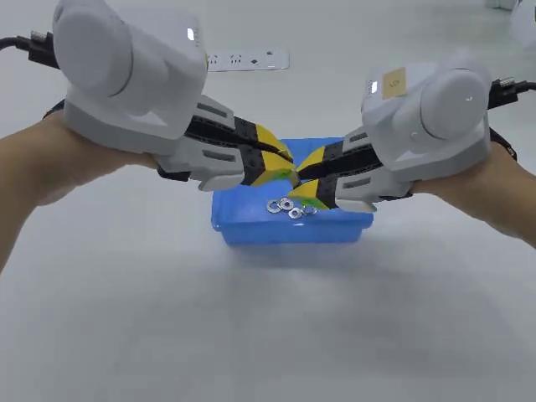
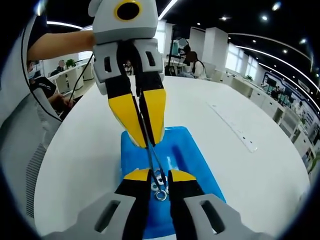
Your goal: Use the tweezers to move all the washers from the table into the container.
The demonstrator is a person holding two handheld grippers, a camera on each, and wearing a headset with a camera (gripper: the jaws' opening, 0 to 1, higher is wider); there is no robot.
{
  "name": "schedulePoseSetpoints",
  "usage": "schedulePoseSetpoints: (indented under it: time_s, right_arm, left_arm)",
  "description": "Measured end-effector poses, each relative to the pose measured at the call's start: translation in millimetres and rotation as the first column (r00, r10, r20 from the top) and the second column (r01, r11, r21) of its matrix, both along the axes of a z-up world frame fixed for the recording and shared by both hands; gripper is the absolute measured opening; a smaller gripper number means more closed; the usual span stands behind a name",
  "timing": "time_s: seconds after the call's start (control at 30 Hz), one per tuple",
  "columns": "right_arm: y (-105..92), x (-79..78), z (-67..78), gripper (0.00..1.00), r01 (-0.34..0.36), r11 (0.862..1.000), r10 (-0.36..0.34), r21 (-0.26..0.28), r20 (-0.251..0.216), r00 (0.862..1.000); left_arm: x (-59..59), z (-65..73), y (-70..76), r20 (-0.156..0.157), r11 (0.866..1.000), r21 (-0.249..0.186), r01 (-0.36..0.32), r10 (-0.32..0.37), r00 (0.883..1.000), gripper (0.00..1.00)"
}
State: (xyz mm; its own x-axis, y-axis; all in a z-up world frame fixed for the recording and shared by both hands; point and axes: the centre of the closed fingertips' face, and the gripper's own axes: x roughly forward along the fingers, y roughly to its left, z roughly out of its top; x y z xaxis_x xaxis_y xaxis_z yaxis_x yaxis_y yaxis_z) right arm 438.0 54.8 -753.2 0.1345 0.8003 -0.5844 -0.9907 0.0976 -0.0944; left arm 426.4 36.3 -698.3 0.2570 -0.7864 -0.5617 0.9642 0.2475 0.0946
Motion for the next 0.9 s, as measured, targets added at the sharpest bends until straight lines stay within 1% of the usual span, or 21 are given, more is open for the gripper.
schedulePoseSetpoints:
  time_s: [0.07,0.17,0.2,0.27,0.37,0.47,0.5,0.53,0.6,0.67,0.7,0.77,0.8,0.83,0.87,0.9]
  right_arm:
    - [-0.5,-2.6,2.8,0.15,-0.006,1.000,0.006,0.011,-0.005,1.000]
    - [-0.7,-9.3,6.4,0.15,-0.037,0.999,0.037,0.013,0.008,0.999]
    - [-0.5,-12.8,9.3,0.15,-0.054,0.998,0.053,0.019,0.015,0.998]
    - [-1.6,-17.4,14.6,0.13,-0.066,0.997,0.065,0.027,0.020,0.998]
    - [-4.5,-21.6,22.7,0.13,-0.074,0.997,0.073,0.034,0.036,0.997]
    - [-9.1,-28.0,31.4,0.12,-0.078,0.996,0.076,0.045,0.039,0.996]
    - [-10.5,-30.3,33.2,0.12,-0.083,0.996,0.081,0.045,0.044,0.996]
    - [-12.7,-34.8,36.5,0.12,-0.098,0.994,0.095,0.043,0.058,0.994]
    - [-14.4,-41.2,40.0,0.11,-0.113,0.992,0.111,0.046,0.060,0.992]
    - [-17.5,-49.2,44.9,0.11,-0.125,0.991,0.122,0.039,0.069,0.990]
    - [-19.4,-53.5,47.0,0.10,-0.129,0.991,0.127,0.031,0.076,0.989]
    - [-22.3,-60.0,50.1,0.10,-0.134,0.991,0.132,0.023,0.077,0.988]
    - [-23.6,-62.9,51.7,0.09,-0.136,0.990,0.134,0.022,0.076,0.988]
    - [-24.7,-65.5,53.4,0.09,-0.137,0.990,0.135,0.022,0.074,0.988]
    - [-25.9,-70.5,55.9,0.09,-0.142,0.990,0.140,0.021,0.071,0.988]
    - [-26.5,-74.2,57.4,0.09,-0.148,0.989,0.146,0.020,0.072,0.987]
  left_arm:
    - [-3.7,4.3,0.2,0.005,1.000,-0.002,0.005,-0.005,1.000,0.06]
    - [-10.3,12.0,-0.4,0.015,1.000,-0.010,0.019,-0.019,1.000,0.06]
    - [-13.1,15.9,-0.9,0.018,1.000,-0.015,0.023,-0.022,1.000,0.06]
    - [-17.2,22.3,-1.0,0.025,0.999,-0.024,0.026,-0.025,0.999,0.06]
    - [-23.0,30.8,-0.1,0.031,0.999,-0.039,0.022,-0.021,0.999,0.06]
    - [-30.9,38.3,0.2,0.038,0.998,-0.051,0.022,-0.020,0.999,0.06]
    - [-33.3,39.7,0.0,0.041,0.998,-0.052,0.024,-0.022,0.999,0.06]
    - [-32.9,38.3,1.9,0.040,0.998,-0.053,0.027,-0.025,0.999,0.06]
    - [-38.3,41.2,1.5,0.045,0.997,-0.063,0.047,-0.044,0.998,0.06]
    - [-45.8,45.7,-0.4,0.040,0.996,-0.073,0.053,-0.050,0.998,0.06]
    - [-49.1,46.8,-0.5,0.043,0.996,-0.072,0.053,-0.050,0.998,0.06]
    - [-55.4,47.6,0.2,0.041,0.996,-0.066,0.054,-0.052,0.998,0.06]
    - [-58.3,47.6,1.1,0.047,0.997,-0.056,0.055,-0.052,0.998,0.06]
    - [-62.0,47.5,2.1,0.050,0.997,-0.047,0.056,-0.054,0.997,0.06]
    - [-68.2,47.8,3.0,0.048,0.997,-0.045,0.057,-0.055,0.997,0.06]
    - [-71.8,48.0,3.9,0.052,0.997,-0.045,0.056,-0.054,0.997,0.06]
